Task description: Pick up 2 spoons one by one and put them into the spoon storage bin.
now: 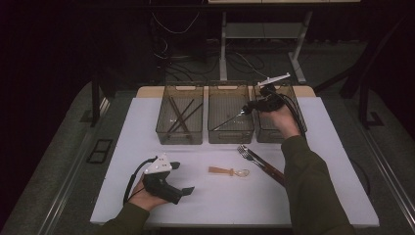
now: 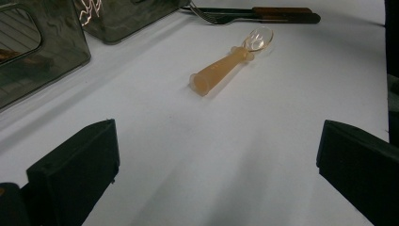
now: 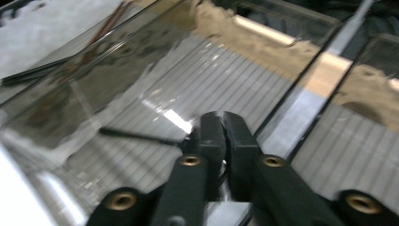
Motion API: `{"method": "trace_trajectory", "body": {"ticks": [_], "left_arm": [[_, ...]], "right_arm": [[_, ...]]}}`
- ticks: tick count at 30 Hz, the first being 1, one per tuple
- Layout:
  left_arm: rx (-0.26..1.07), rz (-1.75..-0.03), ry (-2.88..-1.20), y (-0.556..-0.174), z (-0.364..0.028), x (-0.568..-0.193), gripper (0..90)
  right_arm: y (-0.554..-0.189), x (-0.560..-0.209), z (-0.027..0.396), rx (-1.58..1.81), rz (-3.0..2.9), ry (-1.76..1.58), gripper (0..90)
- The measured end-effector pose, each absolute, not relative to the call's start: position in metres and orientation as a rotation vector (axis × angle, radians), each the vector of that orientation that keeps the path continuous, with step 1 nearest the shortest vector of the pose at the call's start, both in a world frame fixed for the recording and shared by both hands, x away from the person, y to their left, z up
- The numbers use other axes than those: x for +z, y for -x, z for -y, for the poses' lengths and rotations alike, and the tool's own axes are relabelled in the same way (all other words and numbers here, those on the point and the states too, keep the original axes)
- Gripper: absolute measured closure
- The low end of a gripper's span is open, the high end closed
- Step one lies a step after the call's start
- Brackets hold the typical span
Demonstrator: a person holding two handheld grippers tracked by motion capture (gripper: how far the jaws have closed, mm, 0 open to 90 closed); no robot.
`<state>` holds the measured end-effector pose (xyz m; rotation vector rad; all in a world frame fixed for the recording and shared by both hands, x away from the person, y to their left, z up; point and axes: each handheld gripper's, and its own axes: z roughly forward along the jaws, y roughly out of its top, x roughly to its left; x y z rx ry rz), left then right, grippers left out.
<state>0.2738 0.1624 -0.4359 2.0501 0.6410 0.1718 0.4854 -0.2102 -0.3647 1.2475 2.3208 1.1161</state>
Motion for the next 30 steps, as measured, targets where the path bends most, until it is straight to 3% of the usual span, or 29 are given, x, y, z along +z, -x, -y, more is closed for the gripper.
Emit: {"method": "trace_trajectory", "body": {"ticks": [2,7,21,30], "left_arm": [[0.170,-0.643,-2.044,-0.274,-0.162,-0.436,0.0],[0.172,-0.643,-2.043,-0.274,-0.162,-0.436,0.0],[0.172,-0.650,-2.048,-0.273,-0.161,-0.436,0.0],[0.172,-0.648,-2.055,-0.273,-0.161,-0.437,0.0]], "right_arm": [[-0.488,-0.364,0.212,1.116,-2.277,-1.272,63.4],[-0.485,-0.360,0.218,1.145,-2.261,-1.277,48.9],[-0.451,-0.349,0.223,1.303,-2.251,-1.192,28.0],[-0.415,-0.351,0.236,1.392,-2.237,-1.126,20.7]]}}
